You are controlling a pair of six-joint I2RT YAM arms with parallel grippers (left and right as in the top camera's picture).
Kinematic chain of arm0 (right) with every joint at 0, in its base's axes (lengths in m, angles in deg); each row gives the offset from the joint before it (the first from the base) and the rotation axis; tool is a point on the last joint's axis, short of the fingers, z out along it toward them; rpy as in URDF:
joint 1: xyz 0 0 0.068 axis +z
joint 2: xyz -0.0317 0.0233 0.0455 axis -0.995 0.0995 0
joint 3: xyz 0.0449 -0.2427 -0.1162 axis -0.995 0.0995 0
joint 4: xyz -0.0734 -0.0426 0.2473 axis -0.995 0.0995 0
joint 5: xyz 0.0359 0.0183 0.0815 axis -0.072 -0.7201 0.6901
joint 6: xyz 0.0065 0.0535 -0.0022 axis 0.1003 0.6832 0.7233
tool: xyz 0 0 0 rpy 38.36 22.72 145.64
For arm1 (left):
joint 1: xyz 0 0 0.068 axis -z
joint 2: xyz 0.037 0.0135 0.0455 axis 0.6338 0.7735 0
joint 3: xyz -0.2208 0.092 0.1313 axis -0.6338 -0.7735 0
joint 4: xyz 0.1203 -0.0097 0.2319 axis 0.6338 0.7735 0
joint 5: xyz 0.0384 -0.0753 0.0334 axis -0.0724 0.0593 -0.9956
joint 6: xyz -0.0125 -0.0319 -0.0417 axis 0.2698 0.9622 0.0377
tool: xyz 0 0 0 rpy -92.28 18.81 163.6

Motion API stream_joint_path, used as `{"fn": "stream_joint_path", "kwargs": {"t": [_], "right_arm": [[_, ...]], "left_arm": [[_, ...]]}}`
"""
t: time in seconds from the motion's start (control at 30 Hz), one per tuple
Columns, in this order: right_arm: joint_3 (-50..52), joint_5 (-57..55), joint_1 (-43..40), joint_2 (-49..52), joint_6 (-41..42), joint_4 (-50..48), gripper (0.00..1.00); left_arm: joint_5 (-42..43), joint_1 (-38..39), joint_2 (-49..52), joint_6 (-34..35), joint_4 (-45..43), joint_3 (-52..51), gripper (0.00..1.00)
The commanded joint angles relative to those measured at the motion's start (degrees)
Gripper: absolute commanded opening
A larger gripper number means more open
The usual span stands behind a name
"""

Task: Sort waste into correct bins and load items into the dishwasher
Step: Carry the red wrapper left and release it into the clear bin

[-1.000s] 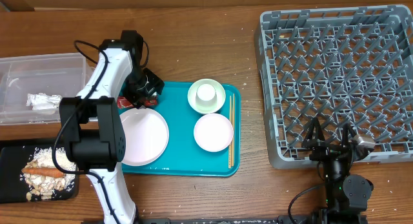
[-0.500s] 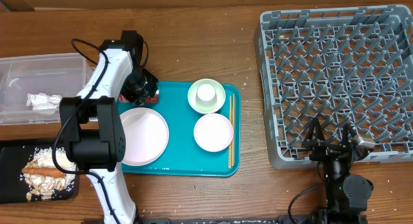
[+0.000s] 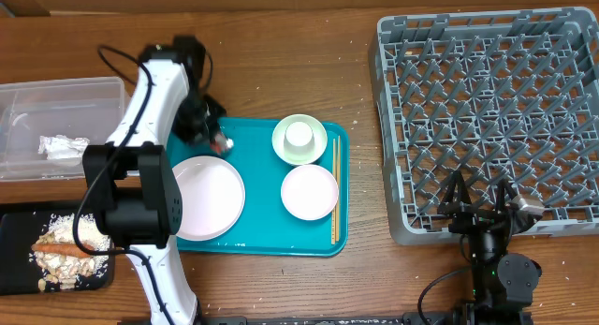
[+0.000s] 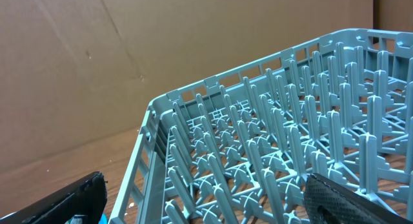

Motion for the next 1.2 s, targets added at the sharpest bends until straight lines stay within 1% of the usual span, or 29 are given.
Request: {"fn": "stream_joint_path", "kwargs": {"t": [0.0,0.1,0.23,0.37,0.47,0.5,0.53,0.6,0.63,0.7,0.8,0.87,0.93,1.0,1.07,1.17], "right_arm": [[0.6,-0.5,-0.3,-0.6,-0.4,-0.4,1.00],[0.6,-0.5,-0.3,-0.6,-0.4,-0.4,1.00],[0.6,-0.5,-0.3,-0.6,-0.4,-0.4,1.00],[0.6,-0.5,-0.3,-0.6,-0.4,-0.4,1.00],[0.6,-0.5,-0.3,-0.6,-0.4,-0.4,1.00],[0.6,-0.5,-0.3,-0.6,-0.4,-0.4,1.00],[0.6,-0.5,-0.3,-0.6,-0.4,-0.4,1.00],[0.6,-0.5,-0.3,-0.6,-0.4,-0.4,1.00],[0.6,-0.5,-0.3,-0.6,-0.4,-0.4,1.00],[0.6,-0.5,-0.3,-0.6,-0.4,-0.4,1.00],[0.6,-0.5,-0.3,-0.6,-0.4,-0.4,1.00],[0.6,-0.5,-0.3,-0.6,-0.4,-0.4,1.00],[0.6,-0.5,-0.3,-0.6,-0.4,-0.4,1.00],[0.6,-0.5,-0.3,-0.6,-0.4,-0.4,1.00],[0.6,-0.5,-0.3,-0.6,-0.4,-0.4,1.00],[0.6,-0.5,-0.3,-0.6,-0.4,-0.4,1.00]], "left_arm": [[-4.1,-0.9,-0.3,-2.5,3.8,12.8,0.04],[-6.6,-2.8,-0.3,-2.5,7.3,21.7,0.04],[-8.5,-7.3,-0.3,-2.7,10.4,31.3,0.04],[-8.5,-12.9,-0.3,-2.7,9.8,33.9,0.04],[-11.3,-17.3,-0.3,-2.6,8.9,33.1,0.04],[-13.5,-19.6,-0.3,-2.7,8.6,32.5,0.09],[-14.1,-20.5,-0.2,-2.7,8.6,32.2,0.23],[-14.3,-22.4,-0.2,-2.7,8.9,31.6,0.66],[-14.1,-23.1,-0.2,-2.7,9.4,31.5,0.76],[-14.0,-24.5,-0.2,-2.7,11.0,31.3,0.84],[-14.0,-25.0,-0.2,-2.7,12.8,31.3,0.87],[-11.2,-24.7,-0.2,-4.6,14.8,31.3,0.82],[-7.7,-24.1,-0.2,-10.0,14.6,31.3,0.76],[-4.9,-22.8,-0.2,-15.2,14.5,31.3,0.74],[-2.4,-20.9,-0.2,-19.9,14.5,31.3,0.74],[3.0,-17.3,-0.2,-27.5,14.6,31.3,0.78]]}}
